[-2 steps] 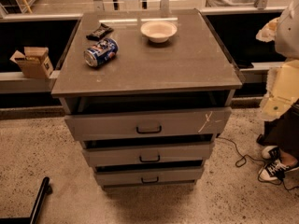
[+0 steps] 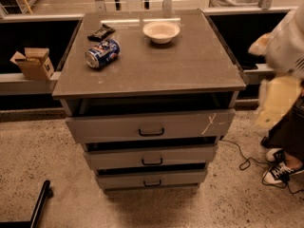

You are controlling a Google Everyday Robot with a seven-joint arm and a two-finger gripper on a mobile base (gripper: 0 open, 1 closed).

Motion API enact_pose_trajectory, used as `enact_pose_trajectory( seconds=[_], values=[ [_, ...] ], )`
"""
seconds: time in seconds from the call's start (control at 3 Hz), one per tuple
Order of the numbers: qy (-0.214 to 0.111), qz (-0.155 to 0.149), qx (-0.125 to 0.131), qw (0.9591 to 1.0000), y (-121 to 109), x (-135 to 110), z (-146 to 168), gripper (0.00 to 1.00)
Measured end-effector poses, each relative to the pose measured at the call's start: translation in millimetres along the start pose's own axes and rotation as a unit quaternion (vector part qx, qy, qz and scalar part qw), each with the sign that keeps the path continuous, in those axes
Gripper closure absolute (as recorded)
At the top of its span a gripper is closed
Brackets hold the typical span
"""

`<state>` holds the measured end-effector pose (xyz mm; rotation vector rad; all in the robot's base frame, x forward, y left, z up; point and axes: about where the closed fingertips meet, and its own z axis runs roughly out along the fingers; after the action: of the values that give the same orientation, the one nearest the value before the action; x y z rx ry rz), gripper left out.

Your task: Open top drawer

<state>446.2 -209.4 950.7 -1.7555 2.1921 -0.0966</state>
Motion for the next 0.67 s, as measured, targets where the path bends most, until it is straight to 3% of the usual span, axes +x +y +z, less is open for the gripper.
enact_pose_trajectory(
  seconds=[0.33,0.67],
  values=[
    [-0.003,-0.035,-0.045,0.9984,19.7,3.0,90.9,0.0],
    [0.007,-0.059,-0.042,0.9974,30.8,12.6,127.1,0.0]
  ],
)
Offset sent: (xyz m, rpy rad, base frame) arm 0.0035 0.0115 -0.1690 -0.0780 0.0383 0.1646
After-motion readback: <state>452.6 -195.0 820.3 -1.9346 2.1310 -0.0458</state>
